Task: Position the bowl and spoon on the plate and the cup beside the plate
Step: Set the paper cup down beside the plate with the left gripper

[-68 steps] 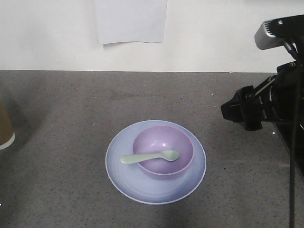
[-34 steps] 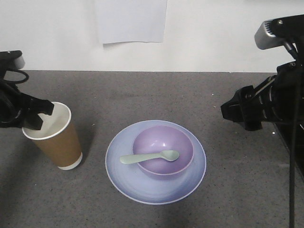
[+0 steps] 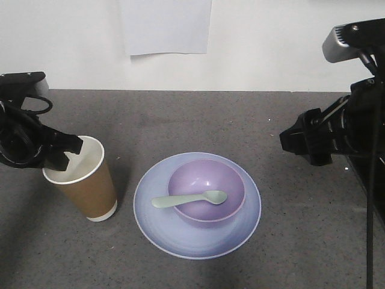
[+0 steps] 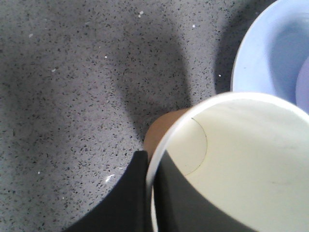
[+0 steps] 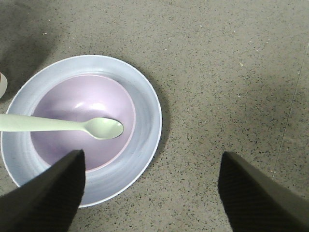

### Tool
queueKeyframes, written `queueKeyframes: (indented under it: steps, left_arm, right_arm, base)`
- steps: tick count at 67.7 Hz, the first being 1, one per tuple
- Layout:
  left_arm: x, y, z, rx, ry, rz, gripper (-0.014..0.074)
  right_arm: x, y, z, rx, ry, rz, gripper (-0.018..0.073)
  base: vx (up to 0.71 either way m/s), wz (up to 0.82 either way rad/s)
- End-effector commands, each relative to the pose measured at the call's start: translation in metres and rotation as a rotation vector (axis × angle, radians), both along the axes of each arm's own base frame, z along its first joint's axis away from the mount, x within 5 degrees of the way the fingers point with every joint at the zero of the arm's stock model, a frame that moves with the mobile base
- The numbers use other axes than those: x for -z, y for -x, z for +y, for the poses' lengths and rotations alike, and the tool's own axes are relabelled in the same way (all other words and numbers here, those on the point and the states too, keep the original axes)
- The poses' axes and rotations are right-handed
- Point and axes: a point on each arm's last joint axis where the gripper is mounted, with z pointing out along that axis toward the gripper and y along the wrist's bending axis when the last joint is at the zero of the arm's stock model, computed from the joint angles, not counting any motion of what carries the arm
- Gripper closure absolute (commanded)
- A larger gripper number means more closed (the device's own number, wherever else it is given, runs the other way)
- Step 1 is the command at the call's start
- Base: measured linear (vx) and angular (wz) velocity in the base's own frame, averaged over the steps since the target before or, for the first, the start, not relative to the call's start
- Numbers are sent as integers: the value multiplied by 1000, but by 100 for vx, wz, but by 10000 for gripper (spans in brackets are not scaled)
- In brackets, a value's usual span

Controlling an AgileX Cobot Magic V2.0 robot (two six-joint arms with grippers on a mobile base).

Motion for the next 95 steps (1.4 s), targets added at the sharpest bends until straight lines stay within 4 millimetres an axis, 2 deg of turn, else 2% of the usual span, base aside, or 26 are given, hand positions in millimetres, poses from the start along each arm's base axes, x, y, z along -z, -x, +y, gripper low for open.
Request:
queueKeyframes:
  steps: [1, 22, 46, 58, 81, 89, 95]
  left_arm:
    - [-18, 3, -3, -8, 40, -85, 604]
    - [-9, -4, -4, -7, 35, -50, 601]
    - [-9, -4, -4, -10, 36, -57, 566]
    - [-9, -4, -4, -10, 36, -57, 449]
    - [-12, -4, -4, -15, 38, -69, 88]
    - [-20, -1, -3, -21, 42, -120, 11]
    - [-27, 4, -1, -20, 36, -149, -2]
  right_arm:
    - [-17, 1, -2, 2, -30, -102, 0]
    - [-17, 1, -2, 2, -30, -103, 0]
    - [-17, 1, -2, 2, -30, -103, 0]
    - [-17, 1, -2, 2, -30, -103, 0]
    - [-17, 1, -2, 1, -31, -103, 0]
    - [-17, 1, -2, 1, -30, -101, 0]
    - [-16, 1, -2, 1, -29, -98, 0]
  base:
    - [0, 0]
    - [0, 0]
    - [0, 0]
    - [0, 0]
    - [0, 0]
    - [0, 0]
    - [0, 0]
